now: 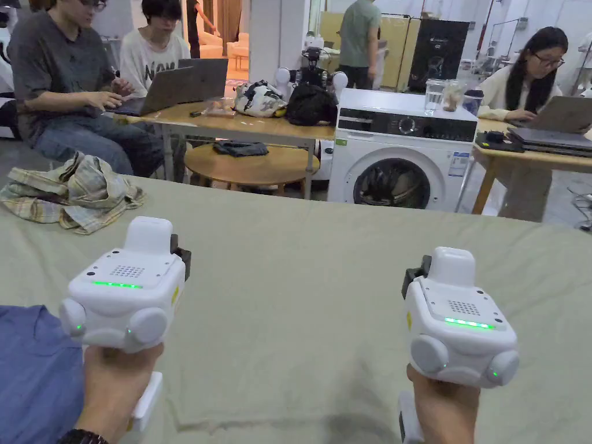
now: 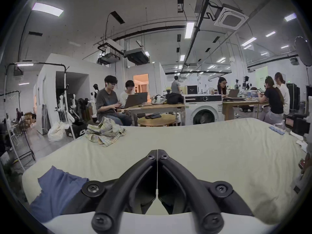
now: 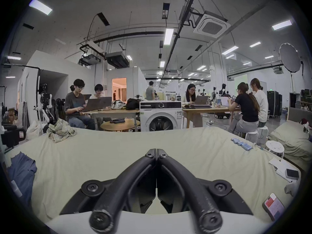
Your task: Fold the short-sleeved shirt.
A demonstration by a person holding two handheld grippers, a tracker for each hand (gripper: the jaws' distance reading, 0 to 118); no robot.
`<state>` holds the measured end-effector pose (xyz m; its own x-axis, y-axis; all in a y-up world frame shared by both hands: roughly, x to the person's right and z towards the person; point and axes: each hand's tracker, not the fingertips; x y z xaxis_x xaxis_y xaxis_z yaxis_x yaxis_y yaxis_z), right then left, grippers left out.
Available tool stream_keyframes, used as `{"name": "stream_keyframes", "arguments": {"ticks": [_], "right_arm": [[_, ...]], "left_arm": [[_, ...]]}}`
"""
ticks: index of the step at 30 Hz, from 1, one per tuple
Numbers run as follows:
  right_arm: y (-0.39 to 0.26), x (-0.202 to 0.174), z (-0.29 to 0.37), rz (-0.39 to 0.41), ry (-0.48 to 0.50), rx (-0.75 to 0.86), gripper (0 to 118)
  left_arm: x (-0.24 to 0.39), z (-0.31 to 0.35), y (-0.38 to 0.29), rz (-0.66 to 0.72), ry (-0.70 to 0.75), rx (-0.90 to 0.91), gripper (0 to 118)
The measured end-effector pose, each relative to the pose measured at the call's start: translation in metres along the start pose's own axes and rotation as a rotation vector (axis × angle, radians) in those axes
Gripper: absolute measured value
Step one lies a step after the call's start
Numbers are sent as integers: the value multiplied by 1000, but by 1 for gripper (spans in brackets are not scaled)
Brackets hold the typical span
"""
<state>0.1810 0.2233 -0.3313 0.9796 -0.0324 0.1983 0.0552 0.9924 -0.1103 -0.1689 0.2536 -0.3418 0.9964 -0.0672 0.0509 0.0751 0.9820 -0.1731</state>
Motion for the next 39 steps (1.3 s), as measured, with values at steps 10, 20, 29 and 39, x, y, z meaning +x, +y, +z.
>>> {"name": "stream_keyframes", "arguments": {"ticks": [10,20,29,39], "right_arm": [[-13,-130,8,47,251,-63,0],[-32,-208,18,99,404,-123,0],[-48,-221,15,146,436,-162,0],[-58,-208,6,152,413,-198,0]], "left_arm": [[-114,39,7,85,162,-224,0],[-230,51,-32,235,227,-610,0],[-269,7,-101,356,185,-927,72],[-235,-3,-133,214,197,-914,17]]}}
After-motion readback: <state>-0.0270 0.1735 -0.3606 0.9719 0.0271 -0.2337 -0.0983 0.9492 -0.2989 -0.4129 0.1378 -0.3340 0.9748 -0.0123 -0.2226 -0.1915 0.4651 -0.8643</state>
